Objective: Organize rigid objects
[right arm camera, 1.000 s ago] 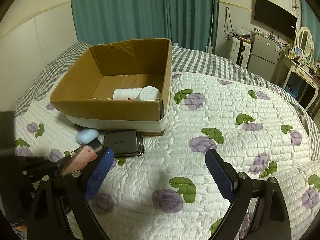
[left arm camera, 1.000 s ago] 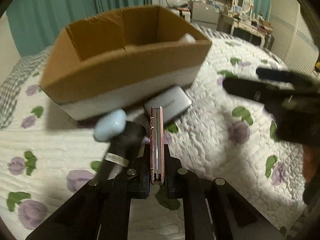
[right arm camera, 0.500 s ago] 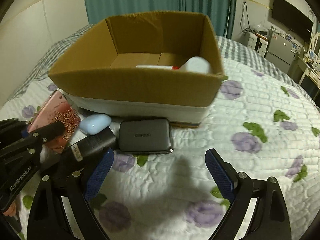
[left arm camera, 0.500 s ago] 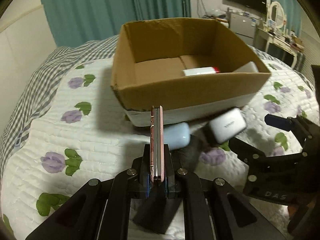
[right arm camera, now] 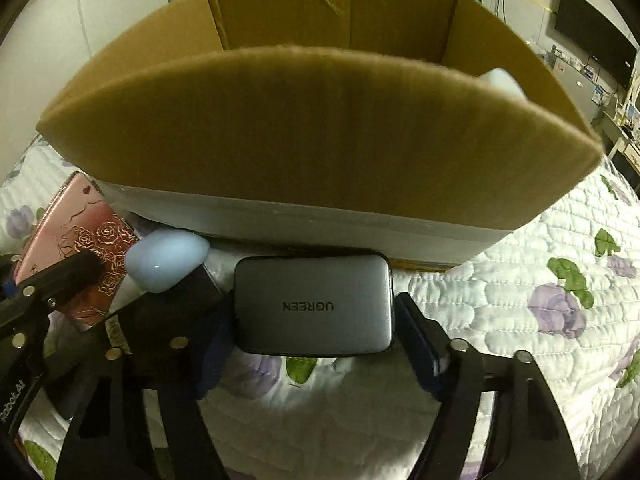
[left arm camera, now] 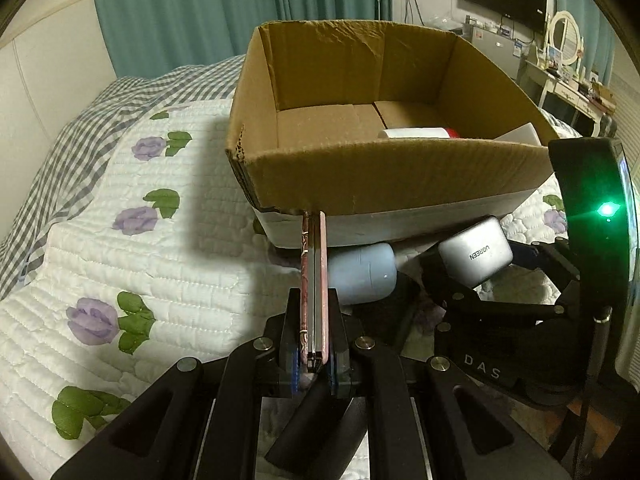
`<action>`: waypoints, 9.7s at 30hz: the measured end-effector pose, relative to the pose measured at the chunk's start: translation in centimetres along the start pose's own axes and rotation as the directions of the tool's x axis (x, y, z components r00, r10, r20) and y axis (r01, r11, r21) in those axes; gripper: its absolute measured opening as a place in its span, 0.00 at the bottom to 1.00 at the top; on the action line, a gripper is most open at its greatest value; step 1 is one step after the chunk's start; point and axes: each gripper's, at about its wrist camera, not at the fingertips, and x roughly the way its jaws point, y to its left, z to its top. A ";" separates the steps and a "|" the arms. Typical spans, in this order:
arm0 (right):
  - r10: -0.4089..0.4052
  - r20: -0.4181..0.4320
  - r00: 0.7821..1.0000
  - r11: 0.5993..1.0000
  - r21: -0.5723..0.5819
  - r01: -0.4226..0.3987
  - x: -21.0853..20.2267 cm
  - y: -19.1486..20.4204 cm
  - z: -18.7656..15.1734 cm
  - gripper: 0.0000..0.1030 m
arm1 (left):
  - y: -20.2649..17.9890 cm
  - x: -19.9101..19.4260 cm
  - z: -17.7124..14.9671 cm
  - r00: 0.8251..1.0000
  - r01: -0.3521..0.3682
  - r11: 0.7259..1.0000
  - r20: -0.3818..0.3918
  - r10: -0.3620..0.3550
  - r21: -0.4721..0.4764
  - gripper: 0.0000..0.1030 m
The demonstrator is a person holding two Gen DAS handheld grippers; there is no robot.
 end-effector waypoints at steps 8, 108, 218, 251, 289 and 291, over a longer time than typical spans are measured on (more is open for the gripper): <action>0.007 0.034 0.999 1.000 0.001 -0.007 -2.1 0.1 -0.6 0.67 | -0.1 -0.7 -0.1 1.000 -0.004 1.000 0.016 0.004 -0.003 0.10; -0.107 0.247 0.963 0.993 0.066 0.094 -16.1 -1.8 -1.1 0.90 | -0.7 -1.2 -0.5 0.988 0.153 0.985 -0.027 -0.152 0.079 0.57; -0.017 0.326 0.945 0.992 -0.115 0.057 -18.5 -1.1 10.3 0.56 | 0.4 -10.5 13.1 0.937 0.153 0.987 0.324 -0.130 -0.046 0.36; 0.011 0.254 0.967 0.999 -0.049 0.001 -7.3 -6.7 16.4 0.56 | -1.7 0.0 16.7 0.971 0.093 0.996 0.222 -0.088 -0.009 0.49; -0.115 0.471 0.875 0.993 0.066 0.095 -25.3 -5.4 12.7 0.85 | -1.4 -16.1 14.3 0.895 0.095 0.995 0.438 -0.090 0.009 0.62; -0.124 0.481 0.868 0.992 0.075 0.100 -26.1 -5.5 11.7 0.89 | -1.5 -16.7 13.9 0.890 0.108 0.994 0.444 -0.098 0.004 0.62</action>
